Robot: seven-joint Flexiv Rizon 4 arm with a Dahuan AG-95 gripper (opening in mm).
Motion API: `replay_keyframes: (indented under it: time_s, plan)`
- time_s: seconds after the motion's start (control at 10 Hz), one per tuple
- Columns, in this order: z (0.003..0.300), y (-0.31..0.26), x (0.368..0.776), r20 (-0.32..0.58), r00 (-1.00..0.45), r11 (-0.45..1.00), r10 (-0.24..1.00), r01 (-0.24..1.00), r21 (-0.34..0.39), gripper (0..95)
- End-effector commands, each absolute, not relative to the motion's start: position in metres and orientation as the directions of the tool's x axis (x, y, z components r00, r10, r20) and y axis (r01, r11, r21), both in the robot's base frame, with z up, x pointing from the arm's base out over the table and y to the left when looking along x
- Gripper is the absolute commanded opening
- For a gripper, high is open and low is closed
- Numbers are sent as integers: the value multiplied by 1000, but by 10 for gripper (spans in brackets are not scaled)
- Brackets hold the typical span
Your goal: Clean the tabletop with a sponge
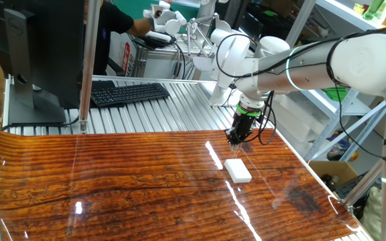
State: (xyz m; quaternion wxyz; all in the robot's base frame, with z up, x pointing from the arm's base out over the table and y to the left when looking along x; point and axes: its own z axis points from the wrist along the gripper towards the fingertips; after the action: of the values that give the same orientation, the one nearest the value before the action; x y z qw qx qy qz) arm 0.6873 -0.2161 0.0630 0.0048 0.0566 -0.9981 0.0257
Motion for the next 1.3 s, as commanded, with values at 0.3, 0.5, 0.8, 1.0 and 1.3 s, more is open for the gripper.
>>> replay_keyframes:
  time_s: [0.3, 0.5, 0.8, 1.0, 1.3]
  plan:
    - [57, -232, 680, 7, -990, 990, -139, -139, -39, 0]
    - [54, -238, 675, 4, -989, 988, -147, -147, -34, 0]
    - [54, -229, 651, 1, -992, 992, -124, -124, -36, 0]
    - [53, -227, 642, -2, -993, 992, -121, -121, -37, 0]
    - [47, -234, 634, -9, -992, 991, -129, -129, -31, 0]
